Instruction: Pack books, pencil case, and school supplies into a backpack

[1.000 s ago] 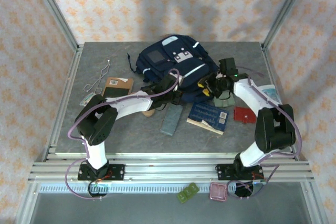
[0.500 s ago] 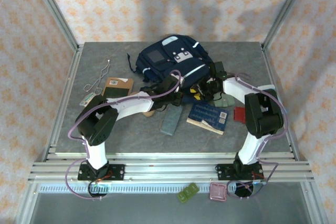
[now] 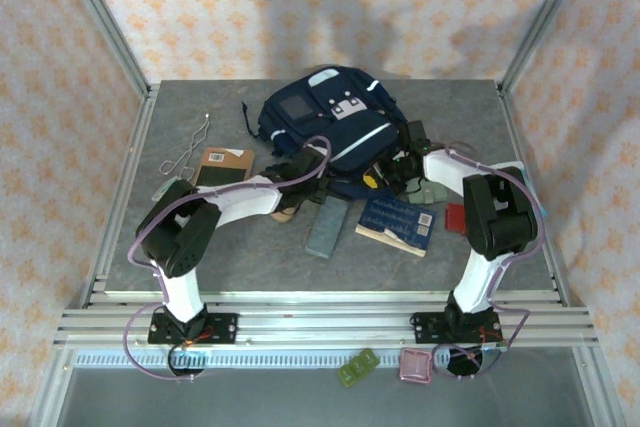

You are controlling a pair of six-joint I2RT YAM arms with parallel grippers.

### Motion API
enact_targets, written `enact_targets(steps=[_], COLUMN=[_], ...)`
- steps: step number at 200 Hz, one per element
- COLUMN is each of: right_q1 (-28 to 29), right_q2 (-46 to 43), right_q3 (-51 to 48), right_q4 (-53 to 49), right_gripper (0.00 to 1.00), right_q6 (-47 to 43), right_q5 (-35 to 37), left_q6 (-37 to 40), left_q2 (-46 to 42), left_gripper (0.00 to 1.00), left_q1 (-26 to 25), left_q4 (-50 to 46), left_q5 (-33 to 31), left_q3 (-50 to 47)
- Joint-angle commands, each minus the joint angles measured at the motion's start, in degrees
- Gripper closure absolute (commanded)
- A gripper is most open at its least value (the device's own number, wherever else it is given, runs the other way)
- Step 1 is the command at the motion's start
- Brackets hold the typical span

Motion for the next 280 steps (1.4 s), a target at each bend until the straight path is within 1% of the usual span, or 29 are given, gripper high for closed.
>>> enact_targets(steps=[1,16,37,80,98,128,151,171,174,180,193,211,220,228,232,241,259,280], right_q1=[-0.9,-0.9,-0.4,0.4,0.4,0.3,0.3,0.4,0.4,0.4,0.7,1.1,1.3,1.4,1.6,1.9,2.8,5.4], right_q2=[1.8,1.4,0.2,-2.5,-2.3,1.8,5.1,5.3,5.1,4.5,2.6,-1.4,-3.5,-5.1,-5.8,-7.2,-9.7,-10.6], right_q3=[-2.3,-2.6,-2.1,0.1,2.0,6.2,9.1,9.9,10.0,10.1,10.0,9.2,8.7,8.4,8.4,8.3,7.8,8.4], right_q4=[0.6,1.3,2.1,4.5,4.5,4.0,3.5,3.7,3.7,3.7,3.9,4.3,4.6,4.5,4.2,3.8,3.8,3.9], right_gripper=[1.00,1.00,1.00,1.00,1.00,1.00,1.00,1.00,1.00,1.00,0.95,0.73,0.65,0.63,0.60,0.60,0.59,0.58], right_q6=[0.3,0.5,0.3,-2.0,-3.5,-6.2,-7.5,-8.1,-8.3,-8.7,-10.3,-12.8,-13.8,-14.8,-15.2,-16.3,-18.2,-20.3], right_q5=[4.2,4.4,4.2,3.1,3.7,5.5,7.2,8.5,8.5,8.5,8.6,9.4,9.9,10.2,10.3,10.4,10.0,9.3], left_q6=[-0.2,-0.8,-1.5,-1.5,-1.3,-2.2,-3.5,-4.6,-4.7,-5.1,-6.0,-6.8,-7.3,-7.5,-7.6,-8.0,-8.9,-10.0], left_q2=[-3.2,-3.2,-2.3,2.6,3.8,3.9,3.0,0.9,0.5,-0.4,-2.8,-6.8,-9.0,-10.6,-11.3,-12.9,-15.7,-19.1], left_gripper=[1.00,1.00,1.00,1.00,1.00,1.00,1.00,1.00,0.97,0.89,0.71,0.54,0.49,0.43,0.41,0.38,0.29,0.19], left_q1=[4.6,7.3,10.4,13.2,13.5,13.6,13.3,12.7,12.6,12.5,12.3,12.3,12.3,12.3,12.3,12.4,12.7,14.2], left_q4=[-0.2,0.1,1.2,-0.7,-1.8,-1.9,-1.7,-0.9,-0.9,-1.1,-1.6,-1.8,-2.4,-3.2,-3.6,-4.9,-7.3,-9.0], left_q5=[-7.3,-9.1,-9.0,-9.3,-9.0,-9.2,-7.3,-6.0,-5.7,-5.3,-5.1,-5.0,-5.3,-5.5,-5.7,-6.1,-7.9,-10.4], left_q3=[-1.6,-1.8,-0.8,6.5,9.3,10.2,8.3,5.6,5.2,4.6,3.1,0.7,-0.4,-1.1,-1.3,-1.8,-2.9,-5.3])
